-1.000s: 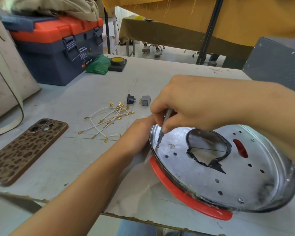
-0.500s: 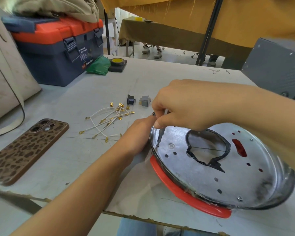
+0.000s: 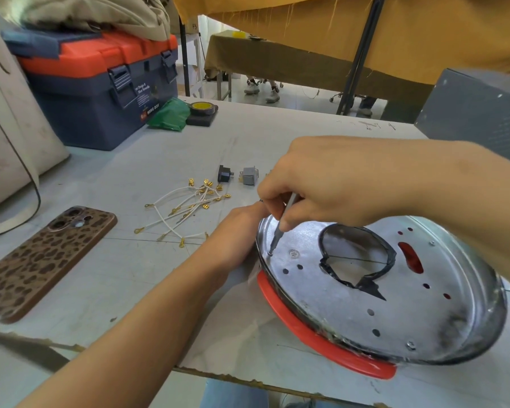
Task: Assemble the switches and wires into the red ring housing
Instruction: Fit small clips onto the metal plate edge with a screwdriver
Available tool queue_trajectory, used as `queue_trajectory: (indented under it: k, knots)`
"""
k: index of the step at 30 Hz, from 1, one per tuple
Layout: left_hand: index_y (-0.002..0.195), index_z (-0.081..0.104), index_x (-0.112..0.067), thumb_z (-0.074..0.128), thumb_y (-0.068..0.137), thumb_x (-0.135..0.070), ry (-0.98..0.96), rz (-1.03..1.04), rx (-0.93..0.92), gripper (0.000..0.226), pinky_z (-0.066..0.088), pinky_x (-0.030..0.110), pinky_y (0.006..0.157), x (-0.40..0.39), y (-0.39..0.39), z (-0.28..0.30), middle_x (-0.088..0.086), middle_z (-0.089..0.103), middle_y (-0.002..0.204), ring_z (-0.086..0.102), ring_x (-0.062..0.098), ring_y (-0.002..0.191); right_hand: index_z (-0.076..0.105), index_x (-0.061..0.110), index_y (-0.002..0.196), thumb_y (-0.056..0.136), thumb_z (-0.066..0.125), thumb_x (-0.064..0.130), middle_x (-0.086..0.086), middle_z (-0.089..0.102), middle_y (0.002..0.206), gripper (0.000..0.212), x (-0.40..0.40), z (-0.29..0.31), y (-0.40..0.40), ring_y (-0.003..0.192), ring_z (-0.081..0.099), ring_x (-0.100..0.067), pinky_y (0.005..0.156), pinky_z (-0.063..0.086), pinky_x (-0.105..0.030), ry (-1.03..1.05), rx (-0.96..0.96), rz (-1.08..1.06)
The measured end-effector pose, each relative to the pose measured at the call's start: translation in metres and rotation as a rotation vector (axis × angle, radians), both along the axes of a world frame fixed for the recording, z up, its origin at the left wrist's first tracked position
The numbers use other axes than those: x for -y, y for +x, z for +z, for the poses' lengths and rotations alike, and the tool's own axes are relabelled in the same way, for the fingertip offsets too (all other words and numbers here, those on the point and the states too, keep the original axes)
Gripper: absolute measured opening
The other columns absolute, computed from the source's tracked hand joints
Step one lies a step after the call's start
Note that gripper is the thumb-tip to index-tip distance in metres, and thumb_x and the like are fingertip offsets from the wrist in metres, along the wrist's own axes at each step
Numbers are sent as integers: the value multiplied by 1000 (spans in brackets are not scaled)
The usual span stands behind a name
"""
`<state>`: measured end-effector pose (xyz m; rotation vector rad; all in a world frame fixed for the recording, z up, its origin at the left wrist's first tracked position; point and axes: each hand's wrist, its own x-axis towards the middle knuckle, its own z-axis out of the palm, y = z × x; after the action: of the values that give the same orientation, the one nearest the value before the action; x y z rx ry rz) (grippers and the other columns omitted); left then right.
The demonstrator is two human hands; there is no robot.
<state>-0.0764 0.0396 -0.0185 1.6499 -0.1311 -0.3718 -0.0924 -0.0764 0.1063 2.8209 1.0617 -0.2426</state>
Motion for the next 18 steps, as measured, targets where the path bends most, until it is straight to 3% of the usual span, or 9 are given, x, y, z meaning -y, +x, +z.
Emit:
queue_trajectory:
  k: [5,10,16,18]
  knots:
    - [29,53,-27,38,92,-17,-1,37,-19,65,30,22,51,1,0,1,-14,44,33,41,1,35,49,23,62,88,63,32,6,49,62,30,-7,-2,0,59,43,-6,51,32,-22,-13,24,-28]
    - [38,48,-21,40,87,-23,4,106,-66,50,31,33,58,2,-2,5,-3,45,44,40,17,54,47,16,62,91,57,35,1,45,58,36,-11,-6,-1,54,40,-13,47,27,-27,-62,63,-39]
    - [31,52,-20,42,89,-22,-64,60,-104,59,31,12,36,3,-3,5,-6,44,36,39,7,30,54,21,86,93,53,34,11,46,70,14,1,-8,-5,64,42,-5,56,31,-17,-91,41,-43]
    - [30,53,-22,41,90,-22,-71,48,-94,61,33,16,40,3,-3,4,-9,43,35,40,6,32,54,22,86,91,56,27,13,47,70,7,4,-11,-6,62,40,-1,55,32,-16,-74,43,-22]
